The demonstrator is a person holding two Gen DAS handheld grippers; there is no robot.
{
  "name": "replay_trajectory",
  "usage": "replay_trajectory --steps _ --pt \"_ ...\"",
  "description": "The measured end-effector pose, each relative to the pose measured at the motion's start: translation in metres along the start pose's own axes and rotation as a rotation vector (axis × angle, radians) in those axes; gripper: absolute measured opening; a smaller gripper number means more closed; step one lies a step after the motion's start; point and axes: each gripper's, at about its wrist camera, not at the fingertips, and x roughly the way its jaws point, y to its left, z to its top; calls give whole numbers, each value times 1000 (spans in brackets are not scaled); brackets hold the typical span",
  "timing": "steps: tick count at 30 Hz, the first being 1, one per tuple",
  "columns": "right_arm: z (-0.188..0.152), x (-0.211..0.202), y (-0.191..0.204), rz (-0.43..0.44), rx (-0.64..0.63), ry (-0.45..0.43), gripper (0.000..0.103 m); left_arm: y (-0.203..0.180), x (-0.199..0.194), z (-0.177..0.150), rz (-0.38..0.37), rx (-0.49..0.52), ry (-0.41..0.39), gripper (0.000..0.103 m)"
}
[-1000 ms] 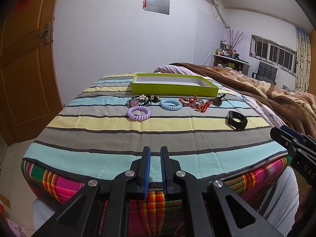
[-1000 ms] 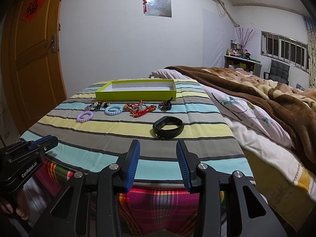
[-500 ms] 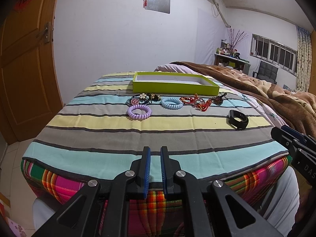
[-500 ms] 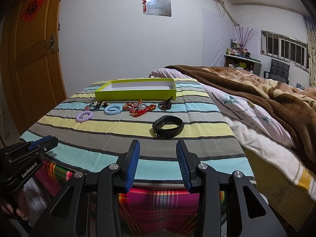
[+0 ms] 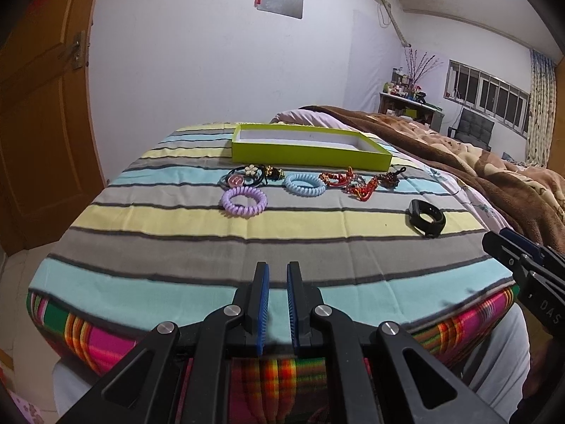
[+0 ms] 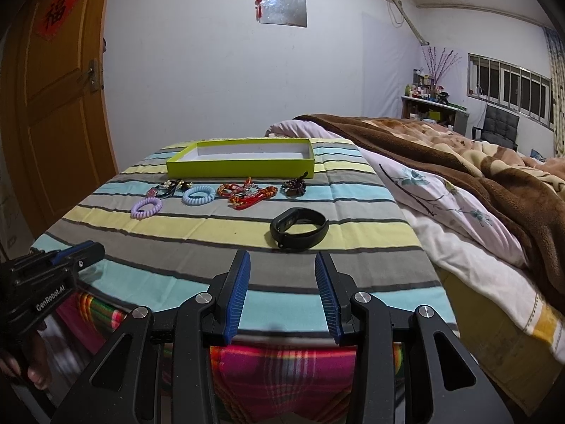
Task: Organize jewelry
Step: 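Grasp the purple coil hair tie with the left gripper while the right gripper grasps the black wristband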
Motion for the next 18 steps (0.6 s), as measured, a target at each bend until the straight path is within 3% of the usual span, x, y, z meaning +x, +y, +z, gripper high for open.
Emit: replay_trajectory --steps 5,9,18 --pt "10 18 -9 6 23 37 39 5 17 19 2 2 23 10" --pt "20 38 -15 16 44 84 39 11 33 33 5 -1 33 27" --pt "31 80 -29 8 101 195 39 33 72 61 45 -40 75 28"
